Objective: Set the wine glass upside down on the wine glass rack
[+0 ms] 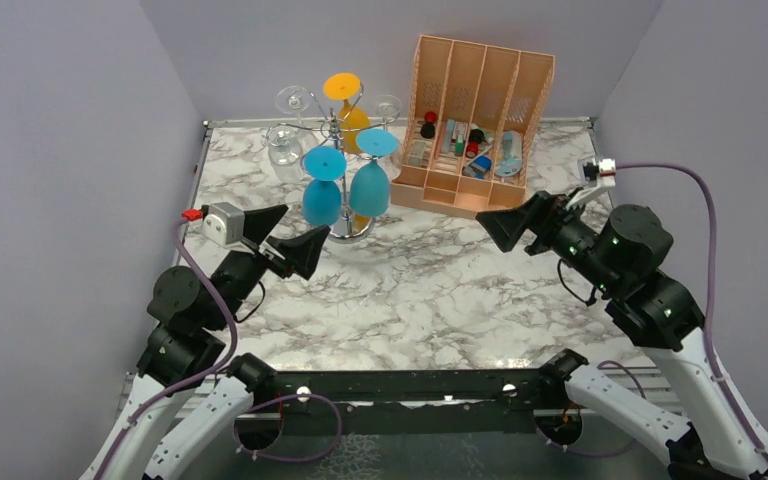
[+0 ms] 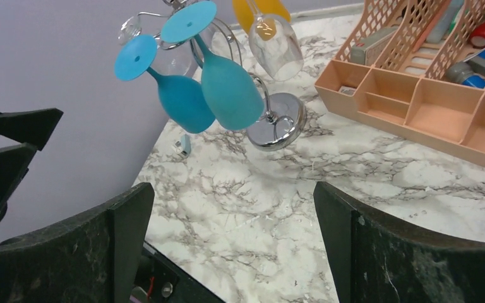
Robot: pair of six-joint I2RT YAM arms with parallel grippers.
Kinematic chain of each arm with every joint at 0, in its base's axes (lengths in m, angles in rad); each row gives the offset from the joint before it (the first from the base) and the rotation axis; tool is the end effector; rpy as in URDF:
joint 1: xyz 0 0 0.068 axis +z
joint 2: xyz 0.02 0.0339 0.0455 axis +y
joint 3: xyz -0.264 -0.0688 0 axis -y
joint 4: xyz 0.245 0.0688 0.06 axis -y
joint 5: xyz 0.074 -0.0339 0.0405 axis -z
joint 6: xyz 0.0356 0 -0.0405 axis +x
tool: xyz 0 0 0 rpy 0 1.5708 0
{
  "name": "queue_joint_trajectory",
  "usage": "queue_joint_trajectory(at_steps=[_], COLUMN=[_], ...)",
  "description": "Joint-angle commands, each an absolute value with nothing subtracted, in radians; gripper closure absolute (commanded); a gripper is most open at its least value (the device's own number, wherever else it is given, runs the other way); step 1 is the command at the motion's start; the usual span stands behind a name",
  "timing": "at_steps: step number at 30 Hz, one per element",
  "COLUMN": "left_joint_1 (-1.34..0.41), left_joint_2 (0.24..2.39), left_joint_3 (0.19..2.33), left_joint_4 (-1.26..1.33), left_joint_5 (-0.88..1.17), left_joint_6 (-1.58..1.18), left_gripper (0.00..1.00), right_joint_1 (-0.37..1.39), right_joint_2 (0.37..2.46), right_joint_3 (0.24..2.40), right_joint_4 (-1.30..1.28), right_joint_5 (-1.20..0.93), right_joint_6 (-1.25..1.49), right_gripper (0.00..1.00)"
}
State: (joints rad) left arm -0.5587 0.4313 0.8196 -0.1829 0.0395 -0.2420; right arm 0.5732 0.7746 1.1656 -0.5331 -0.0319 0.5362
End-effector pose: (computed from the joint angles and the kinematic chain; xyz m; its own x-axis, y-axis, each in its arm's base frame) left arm 0.0768 -0.0497 0.3945 0.0331 -0.3031 -0.9524 0.5875 0.7768 -0.2268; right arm 0.1199 0.0787 0.4315 -0.3928 0.3542 -0.8487 -0.4280 0.7464 0.5096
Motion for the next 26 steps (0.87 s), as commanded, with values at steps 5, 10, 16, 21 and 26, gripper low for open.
queue_joint_trajectory(at_steps=[5, 10, 16, 21, 26], left_joint_1=[-0.561, -0.561, -0.561, -0.561, -0.561], left_joint_2=[0.462, 0.411, 0.388, 0.394, 0.399], left_joint_3=[0.84, 0.779, 0.741, 0.739, 0.723], left_joint_4=[-0.285, -0.282, -0.281, -0.279, -0.259], left_joint_5=[0.014, -0.016, -0.016, -0.031, -0.035], left_joint_6=[-0.293, -0.296, -0.294, -0.288, -0.292], left_gripper=[0.01, 0.01, 0.01, 0.01, 0.01], right_joint_1=[0.577, 0.577, 0.577, 0.577, 0.577], right_joint_2=[0.629, 0.615, 0.618, 0.652, 0.657], right_joint_3=[1.011, 0.95, 0.903, 0.925, 0.938], right_joint_4=[-0.525, -0.513, -0.488, -0.482, -0.479], right_joint_5=[0.0, -0.026, -0.053, -0.066, -0.062], right_joint_6=[0.481, 0.51, 0.532, 0.522, 0.514], right_gripper=[0.0, 0.0, 0.0, 0.01, 0.01])
